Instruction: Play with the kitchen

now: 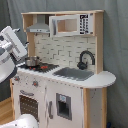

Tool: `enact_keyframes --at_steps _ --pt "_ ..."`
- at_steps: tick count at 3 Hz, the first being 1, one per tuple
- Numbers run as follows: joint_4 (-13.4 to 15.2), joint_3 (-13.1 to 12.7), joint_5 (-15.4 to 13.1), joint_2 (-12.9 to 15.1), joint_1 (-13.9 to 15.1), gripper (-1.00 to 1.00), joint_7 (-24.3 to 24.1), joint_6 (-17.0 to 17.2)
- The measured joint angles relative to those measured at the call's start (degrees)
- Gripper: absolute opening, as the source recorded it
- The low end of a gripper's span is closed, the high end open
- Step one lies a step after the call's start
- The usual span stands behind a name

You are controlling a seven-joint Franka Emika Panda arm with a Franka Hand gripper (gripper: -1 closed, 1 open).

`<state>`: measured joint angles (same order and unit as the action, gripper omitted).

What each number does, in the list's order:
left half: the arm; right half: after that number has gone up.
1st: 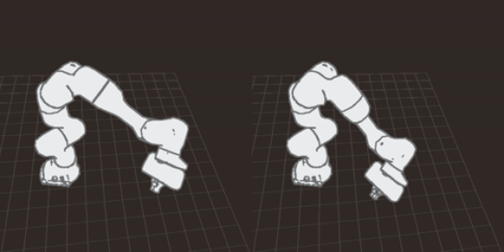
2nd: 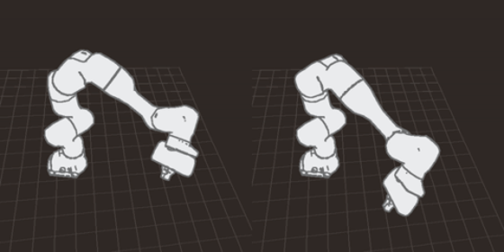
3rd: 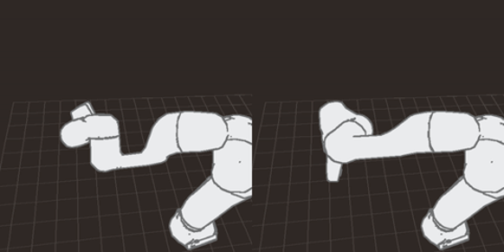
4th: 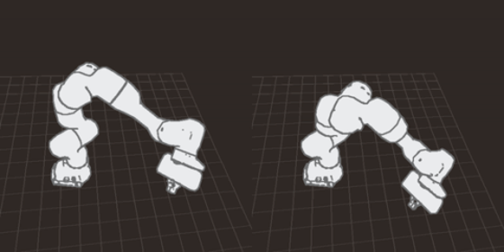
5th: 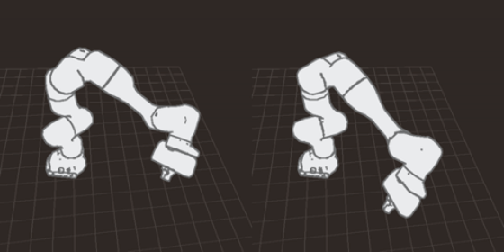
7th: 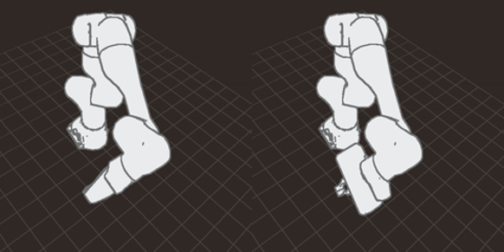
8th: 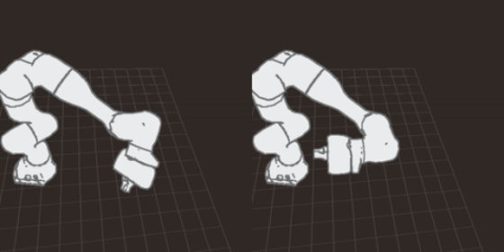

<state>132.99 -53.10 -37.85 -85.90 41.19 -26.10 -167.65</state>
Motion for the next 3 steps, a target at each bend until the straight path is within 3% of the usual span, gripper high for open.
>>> enact_keyframes --at_steps 3 --pt "-2.24 0.44 0.00 0.08 -0.75 1.00 -9.99 15.54"
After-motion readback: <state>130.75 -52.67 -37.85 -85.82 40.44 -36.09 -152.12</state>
